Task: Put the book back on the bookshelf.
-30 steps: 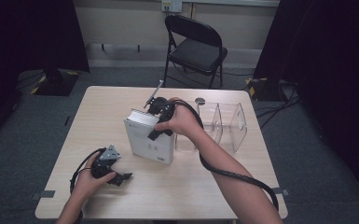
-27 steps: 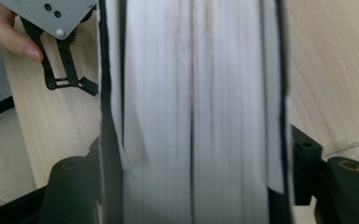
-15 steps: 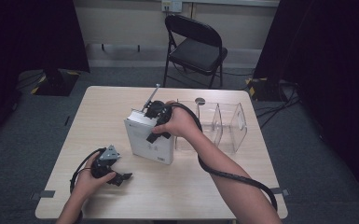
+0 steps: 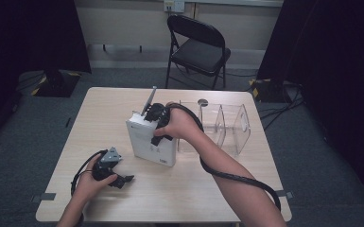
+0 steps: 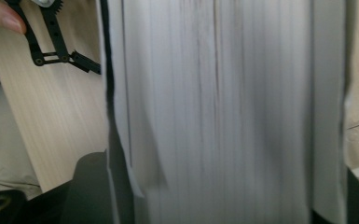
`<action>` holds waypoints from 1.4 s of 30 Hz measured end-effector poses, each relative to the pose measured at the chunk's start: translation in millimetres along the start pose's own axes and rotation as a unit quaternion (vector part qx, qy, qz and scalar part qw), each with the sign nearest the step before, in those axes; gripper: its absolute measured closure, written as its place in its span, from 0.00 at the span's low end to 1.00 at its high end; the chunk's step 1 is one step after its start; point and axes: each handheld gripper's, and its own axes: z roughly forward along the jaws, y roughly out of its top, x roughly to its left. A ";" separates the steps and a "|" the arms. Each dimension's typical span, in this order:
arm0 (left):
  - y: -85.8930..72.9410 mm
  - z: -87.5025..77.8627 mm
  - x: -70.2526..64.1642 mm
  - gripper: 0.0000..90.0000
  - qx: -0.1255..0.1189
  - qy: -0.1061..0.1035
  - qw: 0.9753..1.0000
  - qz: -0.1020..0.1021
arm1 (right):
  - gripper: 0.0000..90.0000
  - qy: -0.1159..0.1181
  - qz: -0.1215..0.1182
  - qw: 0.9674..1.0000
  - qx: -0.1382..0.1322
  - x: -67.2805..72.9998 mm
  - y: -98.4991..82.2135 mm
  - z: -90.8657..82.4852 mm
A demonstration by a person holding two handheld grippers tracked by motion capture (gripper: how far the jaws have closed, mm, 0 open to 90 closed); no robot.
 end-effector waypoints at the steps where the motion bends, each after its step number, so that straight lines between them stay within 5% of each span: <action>1: 0.0 0.0 0.0 0.00 0.000 0.000 1.000 0.000 | 0.49 0.000 0.000 1.000 0.000 0.0 0.0 0.0; 10: 0.1 -0.1 0.2 0.00 0.000 -0.001 1.000 0.000 | 0.57 -0.031 -0.016 0.999 0.007 6.7 0.8 -2.7; 26: 0.0 0.1 0.9 0.00 -0.001 0.000 1.000 0.004 | 0.54 -0.003 -0.064 0.998 0.016 16.3 -21.0 -10.0; 42: 0.1 -0.2 0.9 0.00 0.000 -0.001 1.000 0.004 | 0.55 -0.006 -0.064 0.997 0.033 16.2 -18.6 -7.1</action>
